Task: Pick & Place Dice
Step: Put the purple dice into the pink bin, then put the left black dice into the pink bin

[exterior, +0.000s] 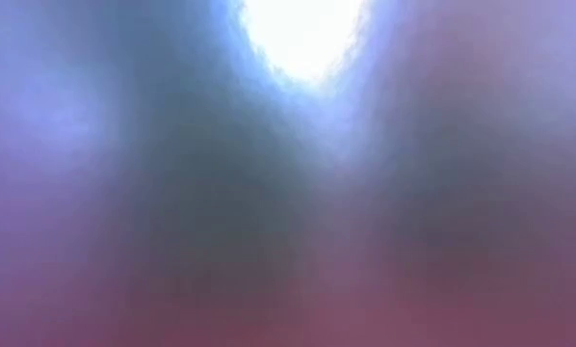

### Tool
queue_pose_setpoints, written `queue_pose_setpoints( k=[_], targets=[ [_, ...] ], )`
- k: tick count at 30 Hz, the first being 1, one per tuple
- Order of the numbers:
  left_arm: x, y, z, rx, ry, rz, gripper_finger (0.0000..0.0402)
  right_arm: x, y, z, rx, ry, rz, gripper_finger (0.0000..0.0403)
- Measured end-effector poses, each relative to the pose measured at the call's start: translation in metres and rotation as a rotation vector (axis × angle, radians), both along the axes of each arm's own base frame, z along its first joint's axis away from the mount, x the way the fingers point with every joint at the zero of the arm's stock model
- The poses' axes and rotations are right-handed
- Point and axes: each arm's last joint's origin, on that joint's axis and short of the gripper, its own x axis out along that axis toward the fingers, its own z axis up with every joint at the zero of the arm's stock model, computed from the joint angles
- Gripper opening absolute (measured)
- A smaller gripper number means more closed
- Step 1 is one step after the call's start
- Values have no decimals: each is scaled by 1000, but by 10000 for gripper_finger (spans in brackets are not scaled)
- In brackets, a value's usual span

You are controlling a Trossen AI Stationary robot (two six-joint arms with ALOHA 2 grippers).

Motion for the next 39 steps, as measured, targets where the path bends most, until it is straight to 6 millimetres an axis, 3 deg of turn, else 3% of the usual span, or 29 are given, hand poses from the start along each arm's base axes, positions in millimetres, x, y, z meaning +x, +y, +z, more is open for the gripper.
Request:
queue_pose_setpoints(
  k=[13,39],
  targets=[
    [-1,3,-6,11,7,10,273,0,0,0,0,0,0,400],
    [-2,7,-6,55,2,52,225,0,0,0,0,0,0,400]
  ],
)
